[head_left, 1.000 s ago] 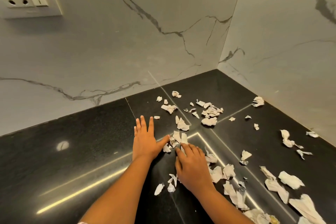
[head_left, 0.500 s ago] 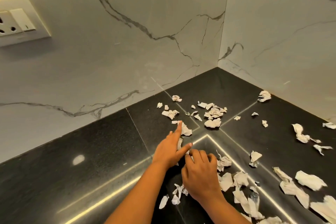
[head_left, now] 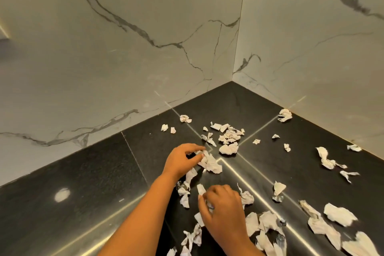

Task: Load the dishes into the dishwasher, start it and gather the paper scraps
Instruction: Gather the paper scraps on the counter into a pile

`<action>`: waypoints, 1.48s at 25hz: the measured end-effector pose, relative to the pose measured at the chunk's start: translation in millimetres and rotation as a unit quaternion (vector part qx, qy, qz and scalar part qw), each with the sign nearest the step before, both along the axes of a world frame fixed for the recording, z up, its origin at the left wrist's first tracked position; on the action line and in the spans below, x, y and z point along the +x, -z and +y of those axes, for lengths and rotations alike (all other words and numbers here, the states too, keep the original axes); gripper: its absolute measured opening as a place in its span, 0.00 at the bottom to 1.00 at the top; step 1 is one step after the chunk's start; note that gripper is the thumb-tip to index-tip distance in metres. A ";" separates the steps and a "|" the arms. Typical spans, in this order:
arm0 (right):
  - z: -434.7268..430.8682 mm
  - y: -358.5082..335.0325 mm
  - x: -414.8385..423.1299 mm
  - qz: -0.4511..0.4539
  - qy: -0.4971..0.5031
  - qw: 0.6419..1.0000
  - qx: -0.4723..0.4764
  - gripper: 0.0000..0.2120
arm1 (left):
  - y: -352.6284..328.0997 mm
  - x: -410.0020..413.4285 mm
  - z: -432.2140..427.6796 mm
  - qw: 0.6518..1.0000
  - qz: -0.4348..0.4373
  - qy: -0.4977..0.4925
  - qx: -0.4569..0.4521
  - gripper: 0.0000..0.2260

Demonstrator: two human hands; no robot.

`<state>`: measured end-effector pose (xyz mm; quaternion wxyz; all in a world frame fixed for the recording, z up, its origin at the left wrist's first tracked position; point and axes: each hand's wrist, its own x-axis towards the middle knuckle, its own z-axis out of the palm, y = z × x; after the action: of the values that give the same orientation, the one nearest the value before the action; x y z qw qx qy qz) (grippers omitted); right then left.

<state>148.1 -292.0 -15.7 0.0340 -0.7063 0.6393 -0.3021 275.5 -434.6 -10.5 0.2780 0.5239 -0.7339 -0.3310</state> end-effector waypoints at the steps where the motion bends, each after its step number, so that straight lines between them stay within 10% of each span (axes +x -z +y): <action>1: -10.4 -6.4 -5.1 -0.022 0.010 1.000 0.005 0.12 | 1.2 -1.0 0.6 0.997 0.074 -0.015 -0.003 0.14; 3: -42.9 -15.2 -14.6 -0.021 0.010 1.000 0.007 0.12 | 3.7 -0.2 -10.3 0.988 0.118 -0.093 -0.045 0.20; 7: -110.9 -20.9 -29.3 0.078 -0.001 0.988 0.132 0.17 | 4.0 1.7 -38.8 0.963 -0.123 -0.240 -0.017 0.40; 13: -119.6 -24.7 -51.1 0.091 0.063 0.991 0.071 0.15 | 6.8 -4.7 -63.2 0.944 -0.276 -0.182 -0.017 0.45; 20: -159.9 -17.0 -46.7 0.157 -0.003 0.971 0.183 0.24 | 4.6 5.0 -44.5 0.993 -0.005 -0.069 -0.095 0.37; 26: -177.1 -29.8 -51.3 0.134 0.022 0.979 0.151 0.19 | 5.7 -7.0 -75.8 0.958 -0.199 -0.203 0.032 0.55; 31: -171.1 2.4 -46.3 0.136 -0.024 0.969 0.203 0.24 | 10.1 -12.1 -87.1 0.937 -0.331 -0.107 -0.038 0.40; 37: -149.5 2.6 -39.3 0.166 0.001 0.973 0.162 0.23 | 9.9 -0.8 -75.2 0.968 -0.241 0.037 -0.063 0.24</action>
<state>108.8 -441.5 -18.3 0.0404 -0.7311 0.6771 -0.0732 274.8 -509.7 -20.3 0.1127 0.5422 -0.8175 -0.1582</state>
